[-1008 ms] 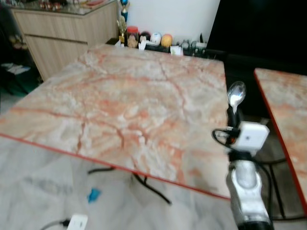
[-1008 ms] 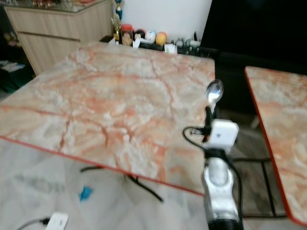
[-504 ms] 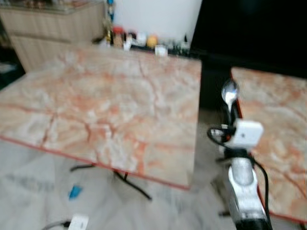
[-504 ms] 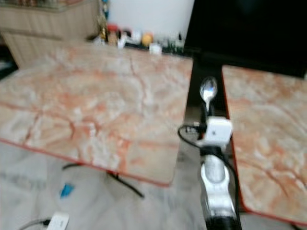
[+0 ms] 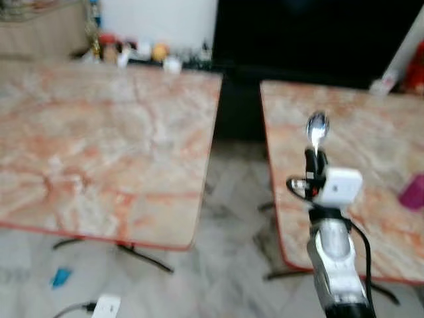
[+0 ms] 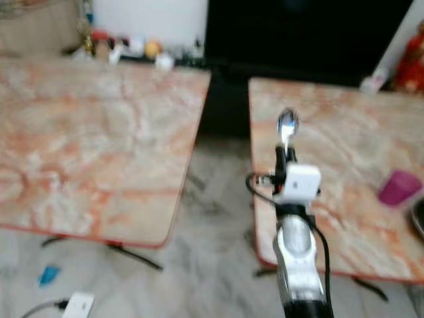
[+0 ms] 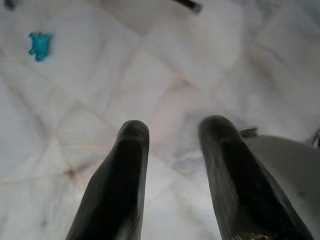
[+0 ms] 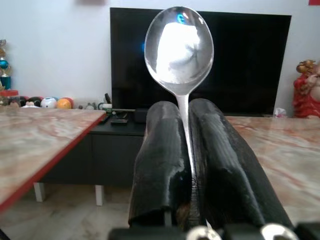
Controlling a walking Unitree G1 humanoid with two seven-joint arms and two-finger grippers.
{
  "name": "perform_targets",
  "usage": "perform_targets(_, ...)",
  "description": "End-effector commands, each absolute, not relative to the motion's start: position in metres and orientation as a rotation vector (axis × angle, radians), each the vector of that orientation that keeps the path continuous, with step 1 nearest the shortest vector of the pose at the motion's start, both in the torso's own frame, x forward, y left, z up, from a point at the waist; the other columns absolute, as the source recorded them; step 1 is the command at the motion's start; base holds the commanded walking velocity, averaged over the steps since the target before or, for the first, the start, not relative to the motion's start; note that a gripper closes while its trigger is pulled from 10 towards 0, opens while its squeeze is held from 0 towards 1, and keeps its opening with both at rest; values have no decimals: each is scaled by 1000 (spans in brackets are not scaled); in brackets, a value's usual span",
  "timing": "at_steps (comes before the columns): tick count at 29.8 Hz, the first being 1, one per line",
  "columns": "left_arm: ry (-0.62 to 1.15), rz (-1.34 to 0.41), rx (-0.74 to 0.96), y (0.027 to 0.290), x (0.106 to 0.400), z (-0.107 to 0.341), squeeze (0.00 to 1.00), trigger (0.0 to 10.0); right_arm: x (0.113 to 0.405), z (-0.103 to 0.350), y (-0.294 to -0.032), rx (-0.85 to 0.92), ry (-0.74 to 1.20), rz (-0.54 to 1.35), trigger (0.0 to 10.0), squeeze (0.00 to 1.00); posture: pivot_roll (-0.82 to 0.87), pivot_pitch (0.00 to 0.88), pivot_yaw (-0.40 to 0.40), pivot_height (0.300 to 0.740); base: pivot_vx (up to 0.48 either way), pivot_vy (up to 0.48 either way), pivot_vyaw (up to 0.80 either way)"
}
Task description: Setting the table
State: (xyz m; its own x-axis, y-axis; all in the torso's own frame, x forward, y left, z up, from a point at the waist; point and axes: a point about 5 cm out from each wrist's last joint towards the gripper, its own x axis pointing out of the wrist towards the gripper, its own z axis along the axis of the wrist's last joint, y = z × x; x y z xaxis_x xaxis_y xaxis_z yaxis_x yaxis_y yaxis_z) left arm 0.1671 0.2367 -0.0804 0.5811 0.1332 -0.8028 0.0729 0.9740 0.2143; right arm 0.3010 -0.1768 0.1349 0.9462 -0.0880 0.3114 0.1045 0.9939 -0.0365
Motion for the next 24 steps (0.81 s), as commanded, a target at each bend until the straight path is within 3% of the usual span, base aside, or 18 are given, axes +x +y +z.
perform_targets(1, 993, 27, 225, 232, 157, -86, 0, 10000, 301, 138, -183, -62, -323, -118, 10000, 0, 103, 9, -42, 740, 0, -319, 0)
perform_targets(24, 985, 34, 225, 237, 160, -84, 0, 10000, 302, 137, -183, -75, -318, -109, 10000, 0, 112, 14, -31, 740, 0, -321, 0)
